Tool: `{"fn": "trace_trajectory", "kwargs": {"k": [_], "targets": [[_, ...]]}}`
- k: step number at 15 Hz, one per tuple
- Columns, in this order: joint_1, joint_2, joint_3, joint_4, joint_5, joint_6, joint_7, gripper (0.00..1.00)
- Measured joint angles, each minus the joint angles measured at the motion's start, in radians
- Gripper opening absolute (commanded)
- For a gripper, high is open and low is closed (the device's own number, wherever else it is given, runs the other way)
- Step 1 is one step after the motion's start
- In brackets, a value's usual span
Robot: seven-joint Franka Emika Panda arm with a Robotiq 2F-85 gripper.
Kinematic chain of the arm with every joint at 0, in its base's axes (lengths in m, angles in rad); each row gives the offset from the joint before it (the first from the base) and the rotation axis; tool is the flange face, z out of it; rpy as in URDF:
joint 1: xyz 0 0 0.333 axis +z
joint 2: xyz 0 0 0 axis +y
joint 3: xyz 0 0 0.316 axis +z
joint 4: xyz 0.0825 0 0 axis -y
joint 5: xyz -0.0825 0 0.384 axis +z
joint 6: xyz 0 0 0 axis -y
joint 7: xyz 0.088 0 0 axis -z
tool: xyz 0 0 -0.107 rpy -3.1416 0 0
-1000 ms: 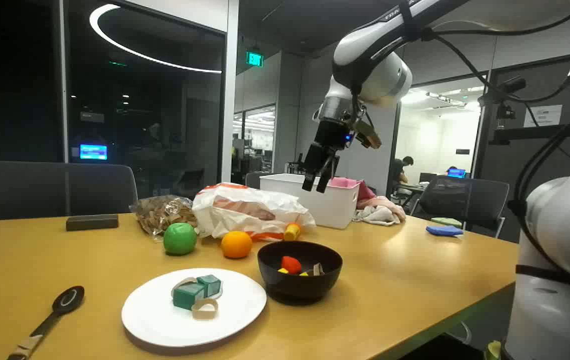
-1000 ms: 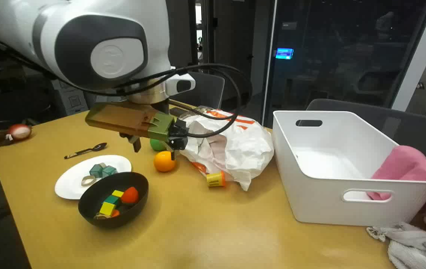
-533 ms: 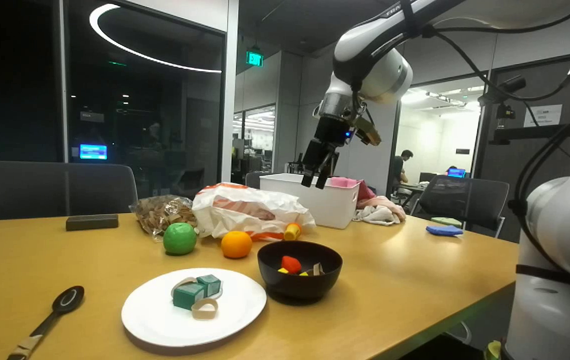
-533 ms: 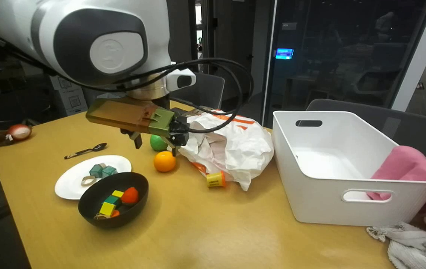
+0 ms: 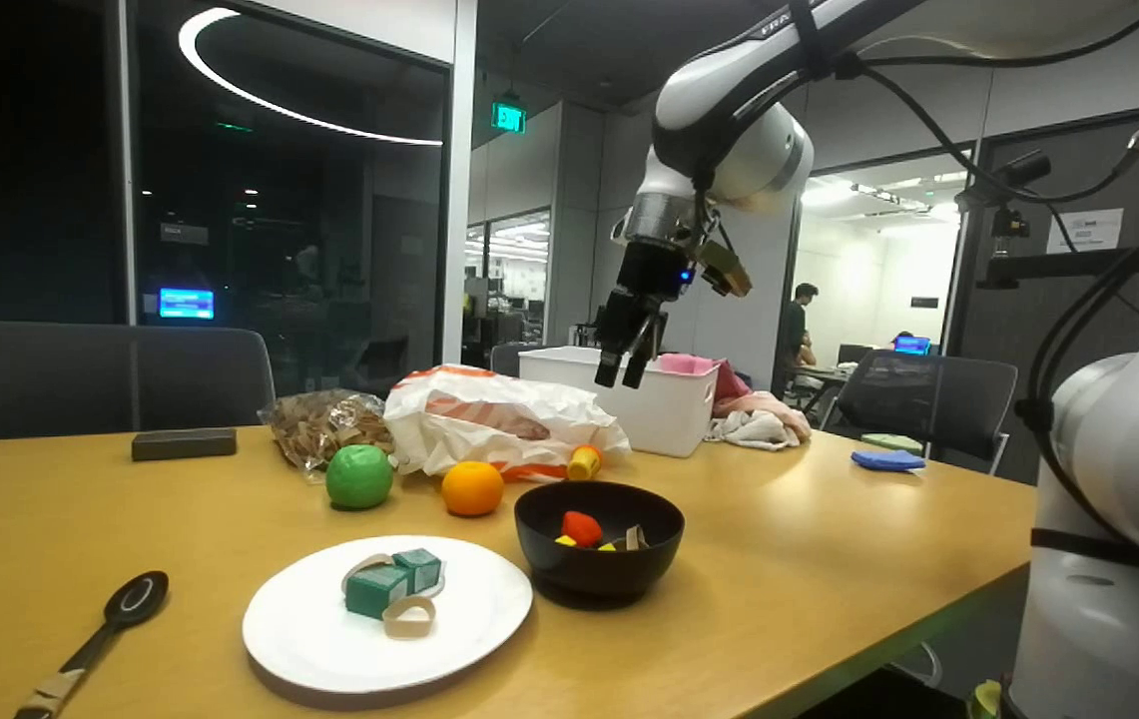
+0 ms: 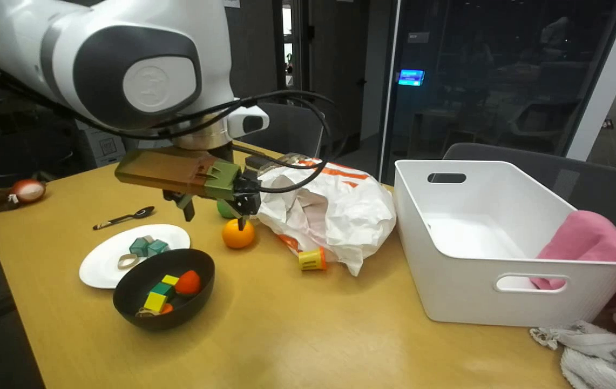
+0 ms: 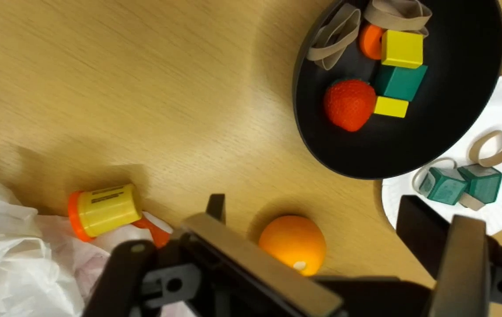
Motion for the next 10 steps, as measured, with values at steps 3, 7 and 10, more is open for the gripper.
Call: {"fn": "trace_trajectory", "kwargs": {"k": [3,7,10], "targets": [[0.017,0.004,0.046,-0.013,0.000,-0.002,0.000,1.00],[0.068,0.006,0.105,-0.029,0.000,-0.003,0.000,1.00],[0.105,0.019,0.138,-0.032,0.000,-0.004,-0.005,1.00]]}}
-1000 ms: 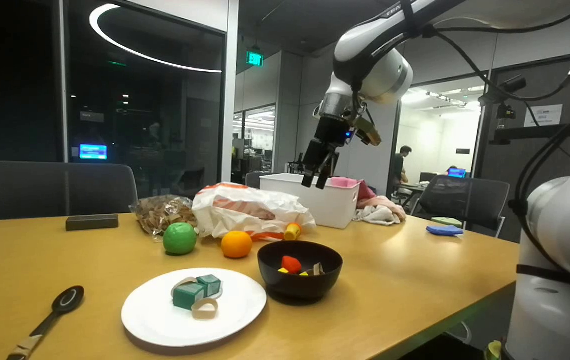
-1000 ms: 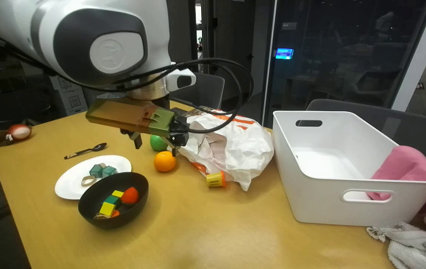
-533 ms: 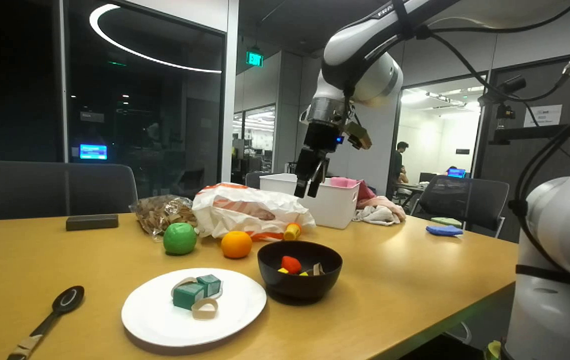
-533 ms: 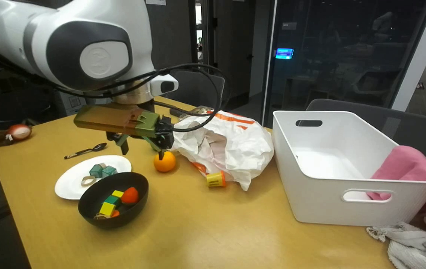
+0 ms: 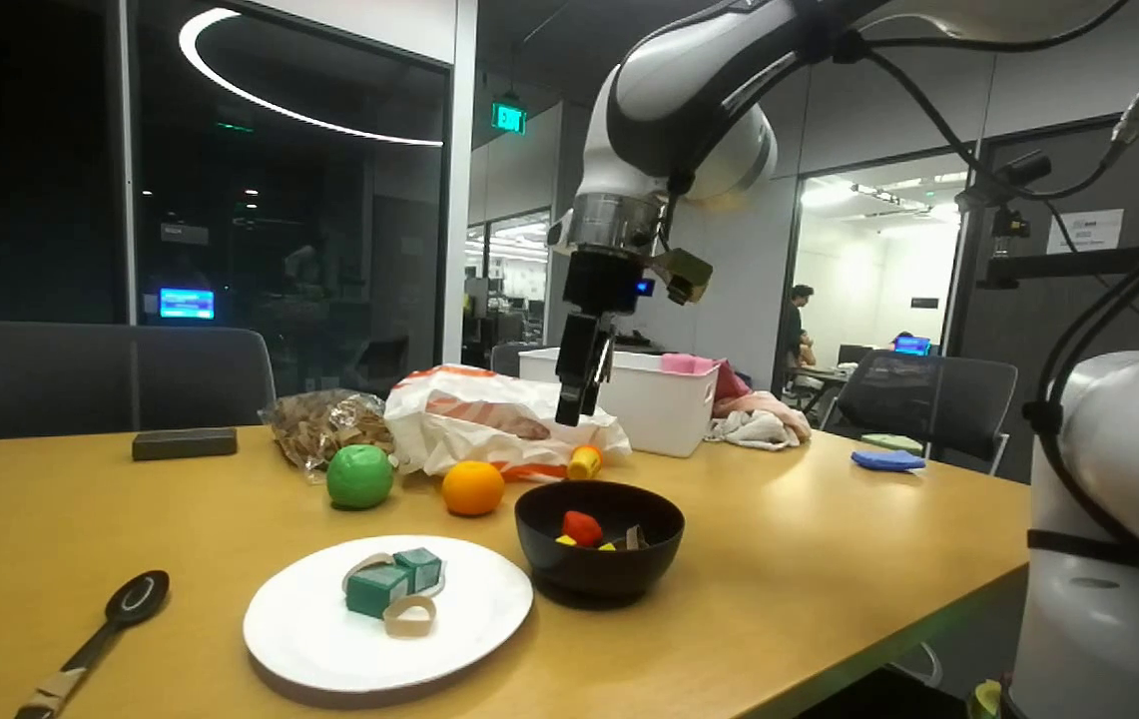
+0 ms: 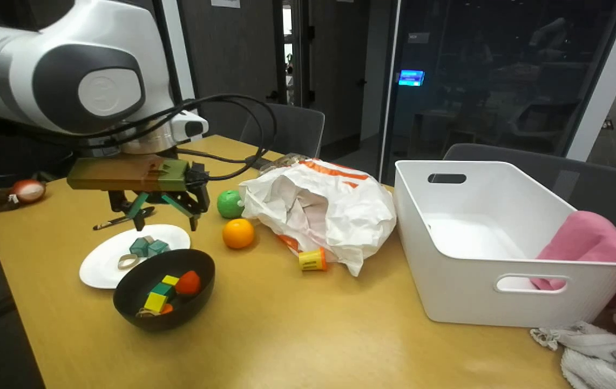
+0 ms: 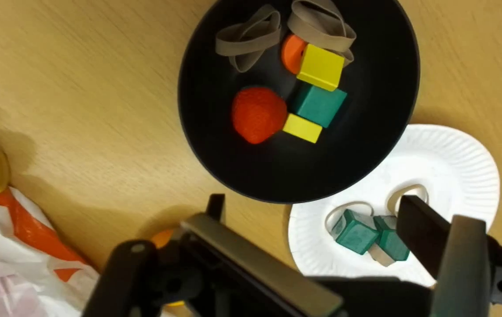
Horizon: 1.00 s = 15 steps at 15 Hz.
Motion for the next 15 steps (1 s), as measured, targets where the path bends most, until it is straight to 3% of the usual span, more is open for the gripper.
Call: {"fn": "trace_trajectory", "kwargs": {"k": [7,15], "targets": [[0.080,0.084,0.060,-0.004,0.000,0.001,-0.060,1.00],[0.176,0.233,0.178,0.063,0.002,0.110,-0.085,1.00]]}}
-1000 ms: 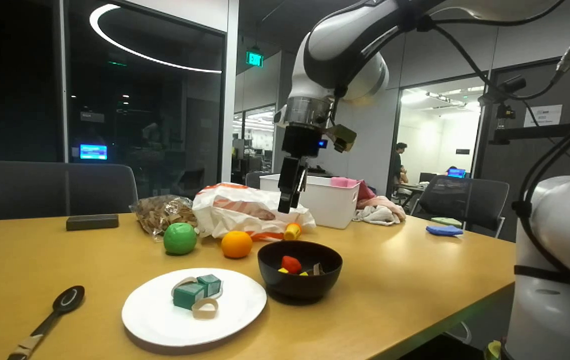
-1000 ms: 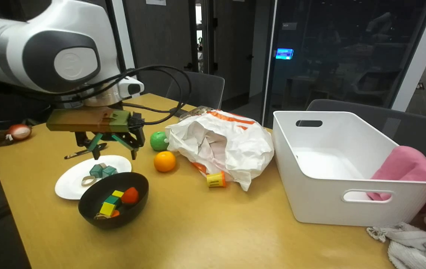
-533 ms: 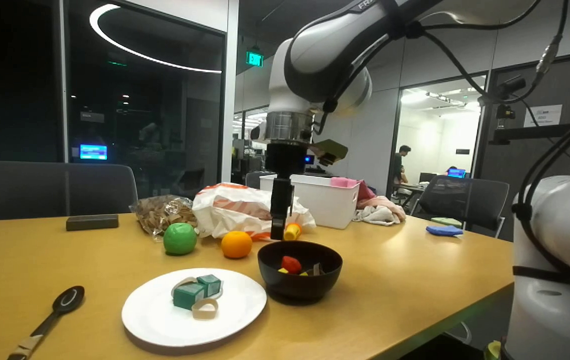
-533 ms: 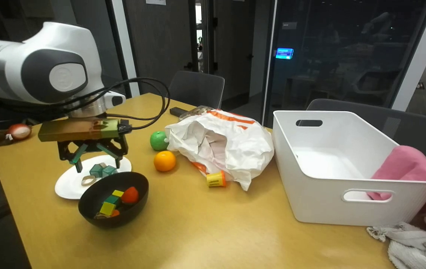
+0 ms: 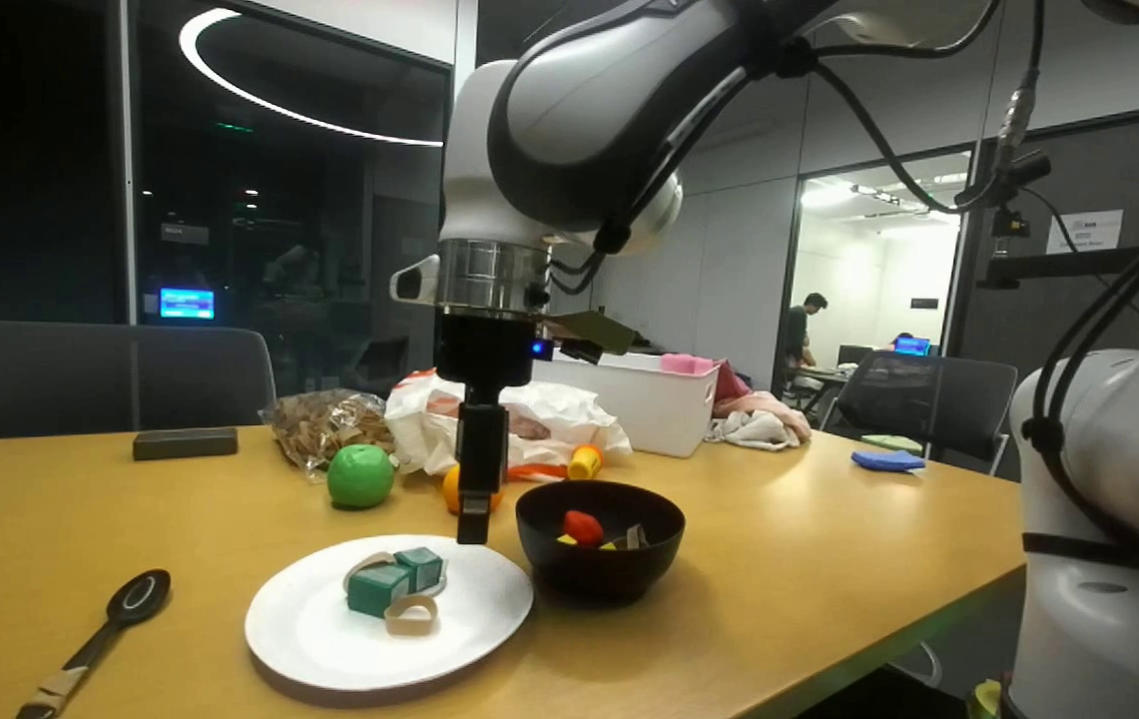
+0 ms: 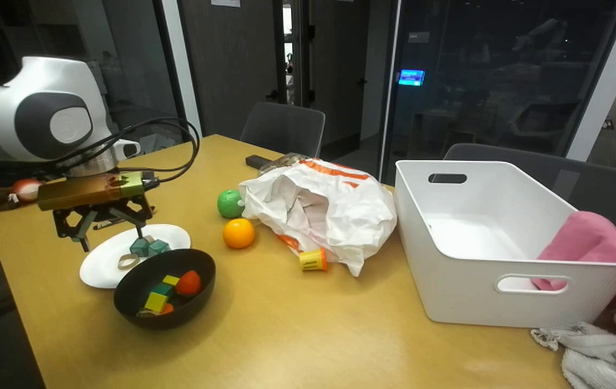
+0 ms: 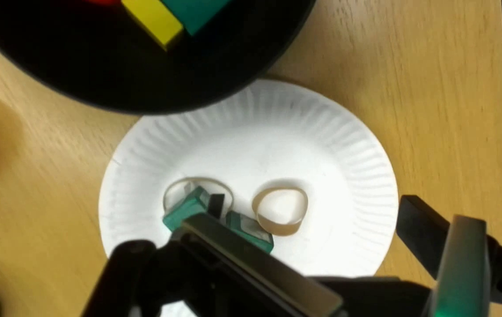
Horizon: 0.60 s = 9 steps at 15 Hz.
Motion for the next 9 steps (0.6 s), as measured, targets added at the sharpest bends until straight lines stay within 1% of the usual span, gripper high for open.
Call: {"fn": "trace_trajectory", "kwargs": {"k": [4,9], "targets": [[-0.002,0.088,0.012,0.084,0.000,0.019,-0.017,1.00],[-0.023,0.189,0.012,0.136,0.022,0.035,-0.101,1.00]]}}
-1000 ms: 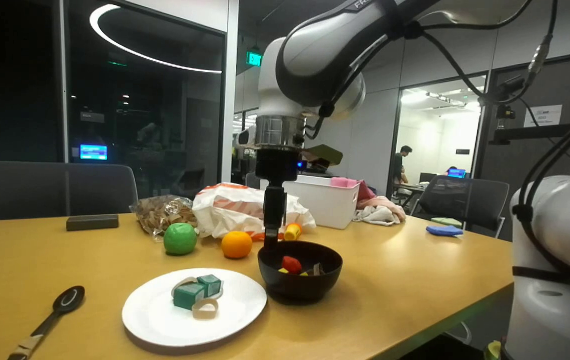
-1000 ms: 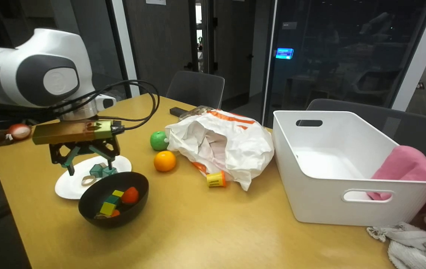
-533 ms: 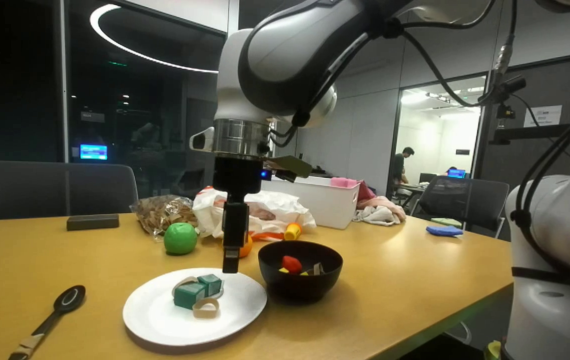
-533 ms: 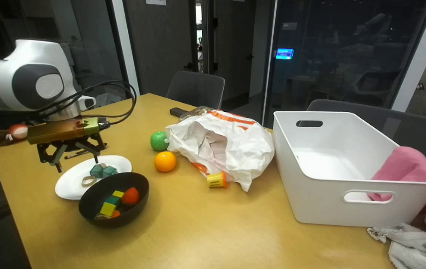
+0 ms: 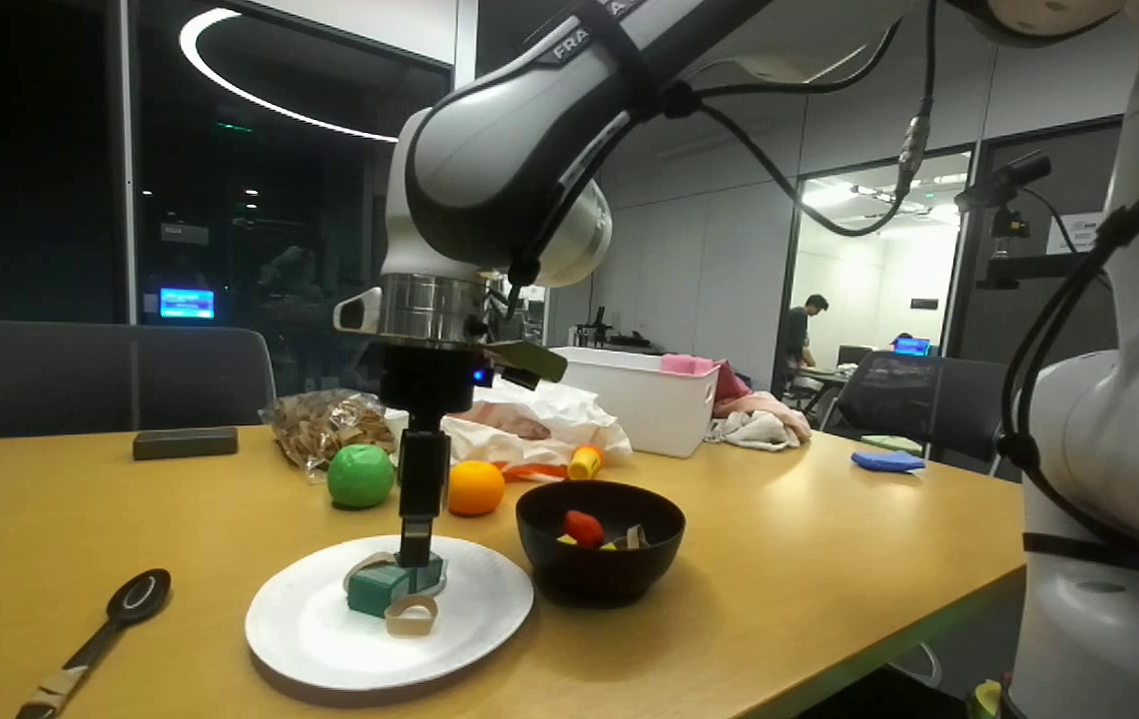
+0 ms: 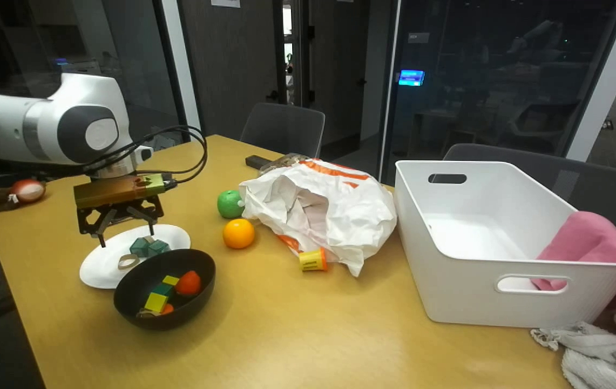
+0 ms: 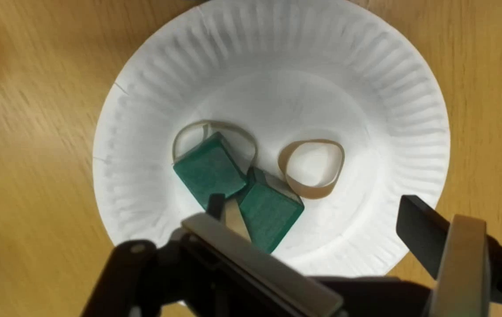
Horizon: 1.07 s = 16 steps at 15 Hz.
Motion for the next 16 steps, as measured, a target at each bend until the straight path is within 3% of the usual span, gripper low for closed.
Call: {"fn": "trace_trajectory", "kwargs": {"k": [7,16], "targets": [[-0.040,0.097,0.021,0.012,0.002,0.077,-0.142,1.00],[-0.061,0.104,0.073,0.031,0.051,0.137,-0.254,1.00]]}}
